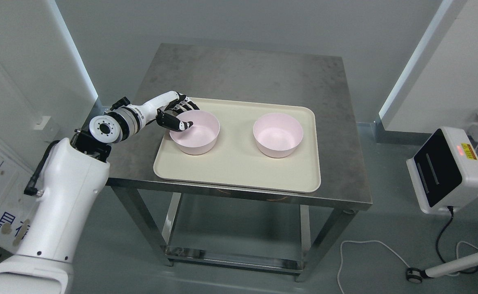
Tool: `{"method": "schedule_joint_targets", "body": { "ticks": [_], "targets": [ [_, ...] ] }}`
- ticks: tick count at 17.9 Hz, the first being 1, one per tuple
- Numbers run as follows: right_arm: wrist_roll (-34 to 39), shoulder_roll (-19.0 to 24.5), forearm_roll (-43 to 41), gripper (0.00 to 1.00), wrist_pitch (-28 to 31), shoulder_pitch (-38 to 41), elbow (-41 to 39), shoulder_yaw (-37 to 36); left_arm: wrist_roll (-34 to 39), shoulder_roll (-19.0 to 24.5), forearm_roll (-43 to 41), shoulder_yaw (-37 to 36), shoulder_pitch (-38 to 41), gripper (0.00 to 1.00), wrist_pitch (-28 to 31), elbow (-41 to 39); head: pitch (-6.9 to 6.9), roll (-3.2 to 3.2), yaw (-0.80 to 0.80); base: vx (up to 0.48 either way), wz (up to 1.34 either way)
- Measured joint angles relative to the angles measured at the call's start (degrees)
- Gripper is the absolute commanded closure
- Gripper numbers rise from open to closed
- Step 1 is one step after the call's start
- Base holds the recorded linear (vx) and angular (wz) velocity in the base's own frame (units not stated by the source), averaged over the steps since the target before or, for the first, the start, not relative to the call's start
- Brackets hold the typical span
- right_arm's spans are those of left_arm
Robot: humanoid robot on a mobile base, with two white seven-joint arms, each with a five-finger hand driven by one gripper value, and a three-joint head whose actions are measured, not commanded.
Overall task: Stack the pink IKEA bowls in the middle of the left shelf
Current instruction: 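Grasp the rim of the nearer pink bowl with the left hand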
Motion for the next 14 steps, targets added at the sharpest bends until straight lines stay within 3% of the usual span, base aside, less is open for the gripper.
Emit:
{"method": "schedule_joint_targets", "body": {
  "ticks": [8, 11, 14],
  "targets": [
    [0.0, 0.0, 0.0, 0.00, 0.0, 0.0, 0.0, 0.0, 0.2, -1.6, -7.4, -2.0, -0.5, 0.69, -6.3, 0.9, 0.00, 0.00, 0.00, 0.000, 0.00],
    [0.0, 0.0, 0.0, 0.00, 0.0, 0.0, 0.0, 0.0, 0.8, -2.4, -10.0, -2.3, -0.5, 0.82, -8.4, 1.2, 0.00, 0.00, 0.00, 0.000, 0.00],
    [0.0, 0.0, 0.0, 0.00, -0.2, 0.0, 0.0, 0.0, 1.3, -3.0, -11.9, -2.5, -0.5, 0.89, -10.6, 1.4, 0.00, 0.00, 0.00, 0.000, 0.00]
  ]
}}
